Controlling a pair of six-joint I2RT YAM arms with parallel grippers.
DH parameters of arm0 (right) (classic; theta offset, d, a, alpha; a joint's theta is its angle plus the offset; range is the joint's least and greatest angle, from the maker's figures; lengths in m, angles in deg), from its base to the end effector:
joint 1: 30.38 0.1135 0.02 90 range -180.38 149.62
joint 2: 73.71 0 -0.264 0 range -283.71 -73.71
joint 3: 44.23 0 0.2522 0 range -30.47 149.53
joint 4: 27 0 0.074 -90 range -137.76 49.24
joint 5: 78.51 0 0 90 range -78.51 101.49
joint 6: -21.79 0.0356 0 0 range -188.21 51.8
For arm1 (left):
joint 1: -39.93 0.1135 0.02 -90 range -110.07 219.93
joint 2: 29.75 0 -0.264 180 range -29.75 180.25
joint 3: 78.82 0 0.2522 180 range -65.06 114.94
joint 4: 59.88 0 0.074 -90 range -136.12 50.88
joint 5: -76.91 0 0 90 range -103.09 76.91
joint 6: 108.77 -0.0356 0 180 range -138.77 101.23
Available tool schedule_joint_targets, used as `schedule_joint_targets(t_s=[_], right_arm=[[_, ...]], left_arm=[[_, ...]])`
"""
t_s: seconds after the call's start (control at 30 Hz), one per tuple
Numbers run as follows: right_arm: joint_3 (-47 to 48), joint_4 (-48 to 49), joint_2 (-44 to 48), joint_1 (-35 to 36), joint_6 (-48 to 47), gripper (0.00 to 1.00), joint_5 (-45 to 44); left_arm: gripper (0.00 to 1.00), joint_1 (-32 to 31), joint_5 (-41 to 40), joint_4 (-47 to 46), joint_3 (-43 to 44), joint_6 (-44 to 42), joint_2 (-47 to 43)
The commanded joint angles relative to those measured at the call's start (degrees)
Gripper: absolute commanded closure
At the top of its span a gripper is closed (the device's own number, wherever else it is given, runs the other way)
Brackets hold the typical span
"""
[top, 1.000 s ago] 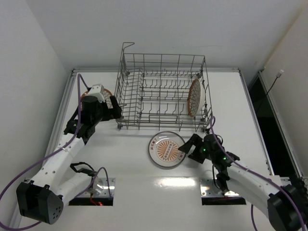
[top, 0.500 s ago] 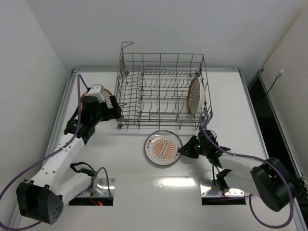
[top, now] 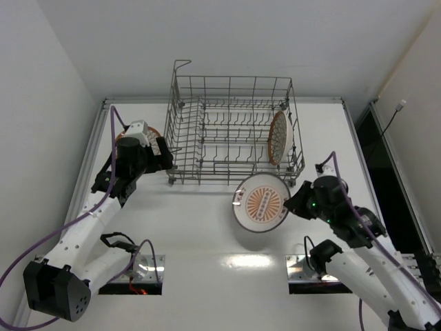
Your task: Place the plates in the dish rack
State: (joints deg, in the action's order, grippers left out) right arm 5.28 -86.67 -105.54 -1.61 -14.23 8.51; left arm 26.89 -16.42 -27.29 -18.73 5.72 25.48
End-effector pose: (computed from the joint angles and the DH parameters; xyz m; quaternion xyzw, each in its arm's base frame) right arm 0.1038 0.0549 0.2560 0.2096 0.8889 0.2510 0.3209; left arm 0.2126 -0.0471 0.3008 -0.1003 0.8498 -0.1427 0.4974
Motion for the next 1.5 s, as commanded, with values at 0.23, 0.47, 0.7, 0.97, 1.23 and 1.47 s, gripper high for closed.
schedule_joint_targets(t_s=[0.23,0.47,0.7,0.97,1.23,1.47], right_arm=[[42.17,-11.92,-16.66,0.23,-16.26,1.0,-23.81],[53.81,-4.99,-35.03,0.76,-28.11,1.0,-39.61],[60.66,-2.17,-51.65,4.26,-33.31,1.0,-50.79],[64.88,3.18,-61.94,9.8,-39.73,1.0,-65.38],[63.84,7.85,-68.79,10.6,-44.75,1.0,-69.88],[59.44,10.14,-70.02,10.07,-44.13,1.0,-67.5]], left_arm=[[0.0,0.21,-1.85,-1.86,-0.18,0.38,-3.89],[0.0,0.21,-1.85,-1.87,-0.18,0.38,-3.37],[0.0,0.21,-1.85,-1.87,-0.18,0.38,-2.84],[0.0,0.21,-1.33,-1.87,-0.18,0.38,-2.31],[0.0,0.21,-2.03,-1.87,-0.18,0.38,-2.31],[0.0,0.21,-2.56,-1.34,-0.18,0.38,-2.84]])
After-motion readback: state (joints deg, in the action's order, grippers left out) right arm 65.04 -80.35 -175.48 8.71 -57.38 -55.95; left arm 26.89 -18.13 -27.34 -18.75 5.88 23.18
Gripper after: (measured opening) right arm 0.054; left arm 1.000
